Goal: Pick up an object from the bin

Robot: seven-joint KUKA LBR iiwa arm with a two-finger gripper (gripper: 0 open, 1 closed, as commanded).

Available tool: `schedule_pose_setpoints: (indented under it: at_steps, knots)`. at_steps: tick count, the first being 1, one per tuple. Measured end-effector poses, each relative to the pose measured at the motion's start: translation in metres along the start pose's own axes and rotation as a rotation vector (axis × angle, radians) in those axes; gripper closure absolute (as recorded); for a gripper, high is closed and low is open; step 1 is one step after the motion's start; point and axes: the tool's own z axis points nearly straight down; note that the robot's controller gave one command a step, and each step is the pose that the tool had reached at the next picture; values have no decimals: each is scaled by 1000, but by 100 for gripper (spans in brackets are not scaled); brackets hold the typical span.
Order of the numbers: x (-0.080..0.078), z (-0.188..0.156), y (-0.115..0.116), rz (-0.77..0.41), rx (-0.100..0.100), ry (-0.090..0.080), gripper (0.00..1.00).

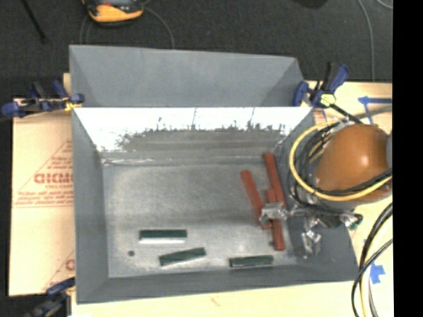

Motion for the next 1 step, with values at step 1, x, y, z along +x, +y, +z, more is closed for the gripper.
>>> schedule_pose_setpoints:
  at_steps: [1]
  knots:
    - [1,27,5,-27,-4,2,0]
